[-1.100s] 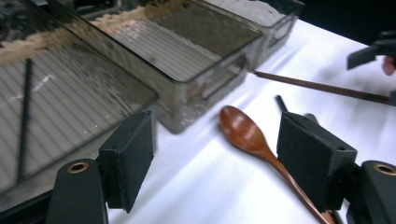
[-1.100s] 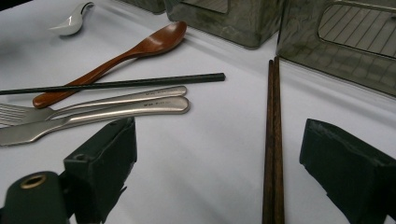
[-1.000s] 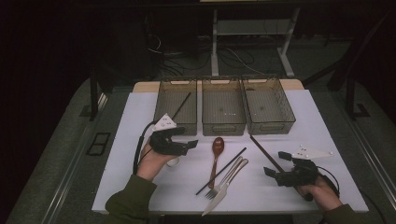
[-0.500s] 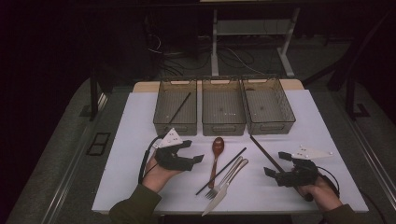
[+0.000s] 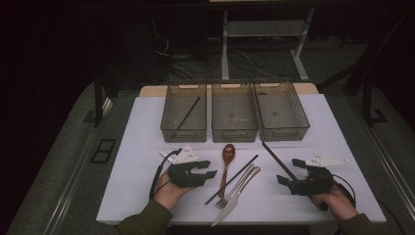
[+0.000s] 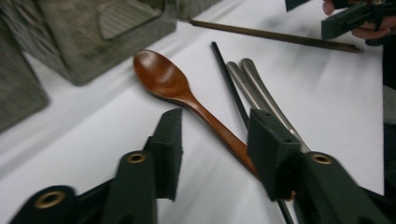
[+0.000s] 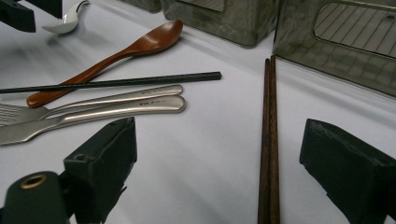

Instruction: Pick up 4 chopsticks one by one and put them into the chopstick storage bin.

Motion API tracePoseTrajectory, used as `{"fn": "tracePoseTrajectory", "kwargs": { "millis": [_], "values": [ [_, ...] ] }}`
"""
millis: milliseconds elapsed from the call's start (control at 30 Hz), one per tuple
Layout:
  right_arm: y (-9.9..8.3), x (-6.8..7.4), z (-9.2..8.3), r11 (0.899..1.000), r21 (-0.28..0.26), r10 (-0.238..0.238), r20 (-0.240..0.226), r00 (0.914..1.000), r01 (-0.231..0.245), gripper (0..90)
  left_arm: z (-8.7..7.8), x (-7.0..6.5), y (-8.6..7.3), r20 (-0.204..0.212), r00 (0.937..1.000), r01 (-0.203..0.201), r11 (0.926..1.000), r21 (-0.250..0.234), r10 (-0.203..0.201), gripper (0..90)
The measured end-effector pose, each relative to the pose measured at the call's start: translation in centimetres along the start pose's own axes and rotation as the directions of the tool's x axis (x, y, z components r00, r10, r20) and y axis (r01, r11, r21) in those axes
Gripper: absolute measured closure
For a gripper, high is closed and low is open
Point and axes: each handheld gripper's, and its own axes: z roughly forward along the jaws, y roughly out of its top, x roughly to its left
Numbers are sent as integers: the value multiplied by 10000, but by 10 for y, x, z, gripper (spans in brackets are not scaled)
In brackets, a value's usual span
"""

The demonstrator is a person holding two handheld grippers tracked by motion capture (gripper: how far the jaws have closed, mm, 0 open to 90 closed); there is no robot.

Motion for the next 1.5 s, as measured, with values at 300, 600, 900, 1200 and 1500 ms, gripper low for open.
{"fn": "tracePoseTrajectory", "kwargs": {
  "millis": [300, 600, 900, 1200, 1500],
  "values": [
    [0, 0, 1, 10000, 28, -4, 1, 10000, 4, 107, 9, -6, -2, 491, 9988, -59, 9992, 398, 39, 664],
    [0, 0, 0, 10000, 60, -3, 19, 10000, 3, 107, 16, -14, -5, 802, 9967, -139, 9972, 738, 80, 720],
    [0, -1, 0, 10000, 26, 24, 19, 10000, -24, 107, 19, -22, -13, 1050, 9944, -41, 9950, 997, -64, 746],
    [0, 0, 0, 10000, 39, 37, 20, 10000, -37, 107, 23, -24, -18, 1083, 9941, -209, 9885, 1500, 46, 753],
    [0, -1, 0, 10000, 39, 41, 19, 10000, -41, 107, 23, -22, -19, 814, 9967, -197, 9868, 1606, 66, 754]
  ]
}}
